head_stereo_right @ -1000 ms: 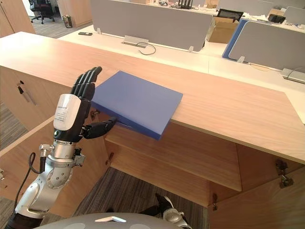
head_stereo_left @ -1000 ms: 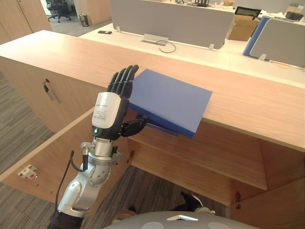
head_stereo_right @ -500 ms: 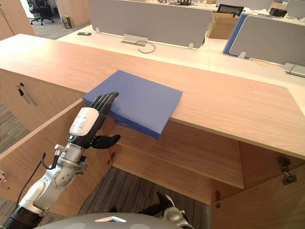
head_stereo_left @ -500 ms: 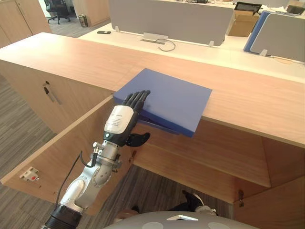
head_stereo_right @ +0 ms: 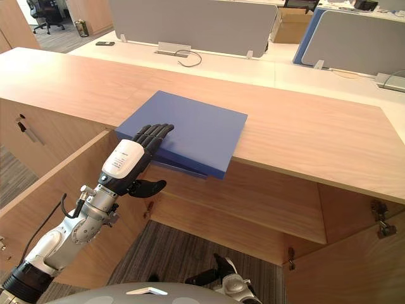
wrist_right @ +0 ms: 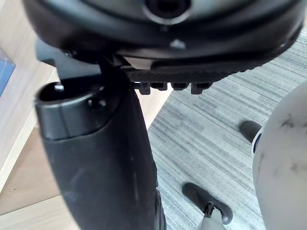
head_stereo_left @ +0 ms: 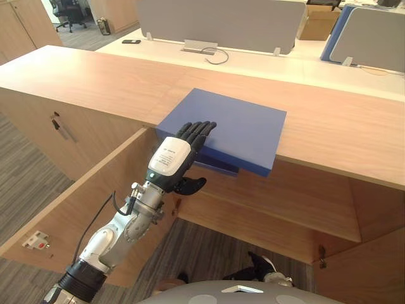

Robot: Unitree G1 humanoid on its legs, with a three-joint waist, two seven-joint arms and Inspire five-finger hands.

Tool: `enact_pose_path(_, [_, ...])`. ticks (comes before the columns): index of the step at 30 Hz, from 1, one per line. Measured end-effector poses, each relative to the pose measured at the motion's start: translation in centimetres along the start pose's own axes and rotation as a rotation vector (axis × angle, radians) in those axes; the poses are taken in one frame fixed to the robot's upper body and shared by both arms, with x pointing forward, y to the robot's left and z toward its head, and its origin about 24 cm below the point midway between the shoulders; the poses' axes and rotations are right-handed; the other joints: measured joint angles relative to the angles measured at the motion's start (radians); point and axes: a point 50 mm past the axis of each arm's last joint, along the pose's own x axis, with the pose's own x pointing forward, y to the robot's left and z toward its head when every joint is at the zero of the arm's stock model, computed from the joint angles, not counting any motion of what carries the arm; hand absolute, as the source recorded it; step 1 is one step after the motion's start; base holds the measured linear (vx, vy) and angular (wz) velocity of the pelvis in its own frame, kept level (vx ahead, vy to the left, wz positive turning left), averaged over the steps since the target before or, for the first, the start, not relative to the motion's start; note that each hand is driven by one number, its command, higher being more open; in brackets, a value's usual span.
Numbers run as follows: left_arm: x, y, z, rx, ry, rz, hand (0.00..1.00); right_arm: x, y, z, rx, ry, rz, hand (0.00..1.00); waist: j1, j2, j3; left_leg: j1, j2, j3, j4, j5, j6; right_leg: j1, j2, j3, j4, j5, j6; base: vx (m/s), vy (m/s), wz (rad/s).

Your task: Walk over to the cabinet, pick up the folder, carry it to the office cabinet, place the folder inside the office cabinet, then close the office cabinet door

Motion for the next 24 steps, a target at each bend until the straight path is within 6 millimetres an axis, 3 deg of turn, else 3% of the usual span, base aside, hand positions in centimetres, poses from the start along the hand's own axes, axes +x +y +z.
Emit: enact_pose_path(24, [2.0, 1.7, 0.8, 0.147, -0.125, 0.132, 1.0, -0.1, -1.0, -0.7, 0.029, 0.026, -0.055, 1.0, -0.028, 0.021, -0.021, 0.015, 0.001, 0.026, -0.017, 0.002, 0.003, 0.004, -0.003, 0.027, -0.012, 0.008, 0.007, 0.0, 0.0, -0.03])
